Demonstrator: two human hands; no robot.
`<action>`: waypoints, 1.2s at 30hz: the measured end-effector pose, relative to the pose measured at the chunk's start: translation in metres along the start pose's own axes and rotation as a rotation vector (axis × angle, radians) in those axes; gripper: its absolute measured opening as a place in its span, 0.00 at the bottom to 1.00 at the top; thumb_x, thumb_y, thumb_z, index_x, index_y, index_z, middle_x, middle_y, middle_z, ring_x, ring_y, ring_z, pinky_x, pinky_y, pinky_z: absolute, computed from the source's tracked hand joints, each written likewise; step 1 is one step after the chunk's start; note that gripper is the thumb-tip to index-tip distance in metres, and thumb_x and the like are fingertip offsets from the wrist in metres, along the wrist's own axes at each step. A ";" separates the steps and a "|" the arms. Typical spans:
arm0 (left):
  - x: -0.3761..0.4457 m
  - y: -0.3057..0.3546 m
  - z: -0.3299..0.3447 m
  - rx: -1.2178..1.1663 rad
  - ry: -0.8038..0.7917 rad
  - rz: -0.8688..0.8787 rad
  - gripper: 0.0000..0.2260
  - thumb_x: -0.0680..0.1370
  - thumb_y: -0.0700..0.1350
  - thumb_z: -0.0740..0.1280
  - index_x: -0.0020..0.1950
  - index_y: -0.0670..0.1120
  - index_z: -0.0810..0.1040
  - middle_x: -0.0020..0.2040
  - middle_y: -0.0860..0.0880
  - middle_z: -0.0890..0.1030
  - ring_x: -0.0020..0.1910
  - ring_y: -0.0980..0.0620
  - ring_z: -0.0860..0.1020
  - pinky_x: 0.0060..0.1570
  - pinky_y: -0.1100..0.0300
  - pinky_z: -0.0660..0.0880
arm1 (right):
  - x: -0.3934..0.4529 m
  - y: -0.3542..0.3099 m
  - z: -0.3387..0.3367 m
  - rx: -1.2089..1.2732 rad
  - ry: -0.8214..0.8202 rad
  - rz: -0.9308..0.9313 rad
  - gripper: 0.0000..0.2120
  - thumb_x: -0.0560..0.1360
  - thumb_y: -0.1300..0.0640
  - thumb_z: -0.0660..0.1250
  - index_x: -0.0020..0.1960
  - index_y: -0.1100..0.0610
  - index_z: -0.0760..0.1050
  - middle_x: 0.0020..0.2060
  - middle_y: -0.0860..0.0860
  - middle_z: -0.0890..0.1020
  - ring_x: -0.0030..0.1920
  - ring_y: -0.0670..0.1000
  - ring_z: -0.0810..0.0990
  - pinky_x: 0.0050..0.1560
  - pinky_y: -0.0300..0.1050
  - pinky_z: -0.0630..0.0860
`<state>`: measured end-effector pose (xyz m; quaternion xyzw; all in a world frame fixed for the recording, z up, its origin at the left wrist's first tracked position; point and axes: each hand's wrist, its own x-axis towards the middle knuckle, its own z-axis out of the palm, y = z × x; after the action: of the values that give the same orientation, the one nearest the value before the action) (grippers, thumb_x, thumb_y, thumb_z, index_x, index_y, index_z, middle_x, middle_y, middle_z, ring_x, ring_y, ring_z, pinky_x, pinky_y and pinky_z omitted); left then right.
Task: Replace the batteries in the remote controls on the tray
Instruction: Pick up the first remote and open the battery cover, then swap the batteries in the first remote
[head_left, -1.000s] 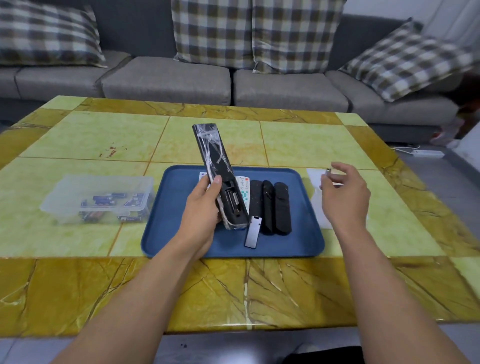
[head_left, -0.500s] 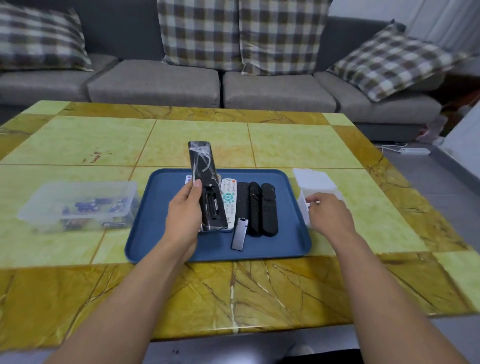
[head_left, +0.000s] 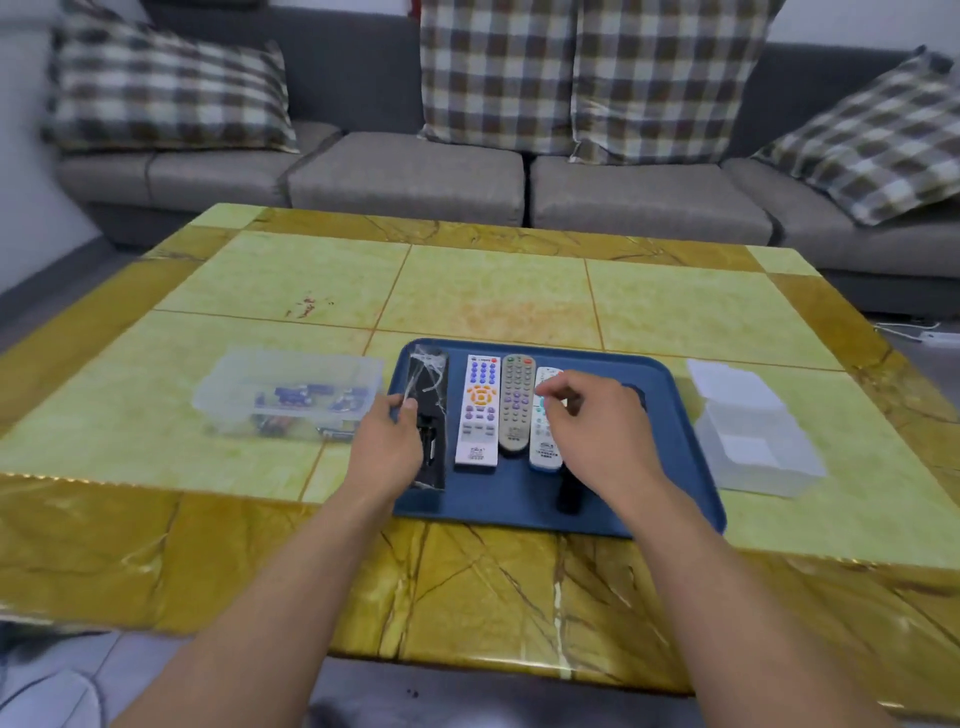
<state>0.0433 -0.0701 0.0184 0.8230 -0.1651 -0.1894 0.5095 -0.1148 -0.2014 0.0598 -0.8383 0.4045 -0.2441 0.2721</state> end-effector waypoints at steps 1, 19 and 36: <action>-0.001 -0.002 -0.001 0.027 -0.018 -0.004 0.17 0.86 0.49 0.56 0.71 0.43 0.72 0.60 0.43 0.80 0.51 0.48 0.76 0.40 0.59 0.69 | 0.000 -0.005 0.005 0.002 -0.013 -0.010 0.09 0.76 0.56 0.66 0.50 0.44 0.83 0.42 0.41 0.84 0.35 0.42 0.79 0.41 0.41 0.75; 0.003 -0.006 -0.093 0.516 0.188 0.238 0.11 0.75 0.43 0.66 0.53 0.53 0.85 0.51 0.50 0.86 0.53 0.44 0.82 0.51 0.52 0.79 | -0.006 -0.106 0.102 -0.098 -0.139 -0.389 0.17 0.78 0.55 0.66 0.66 0.48 0.78 0.63 0.48 0.80 0.64 0.51 0.75 0.64 0.46 0.69; 0.085 -0.069 -0.177 0.927 0.038 0.616 0.35 0.77 0.57 0.71 0.81 0.57 0.59 0.78 0.54 0.66 0.78 0.53 0.61 0.60 0.51 0.77 | 0.001 -0.180 0.152 -0.725 -0.236 -0.691 0.13 0.75 0.62 0.63 0.59 0.57 0.73 0.48 0.54 0.82 0.42 0.58 0.78 0.38 0.49 0.64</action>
<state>0.2078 0.0575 0.0169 0.8779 -0.4550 0.0757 0.1289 0.0794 -0.0685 0.0659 -0.9854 0.1290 -0.0673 -0.0888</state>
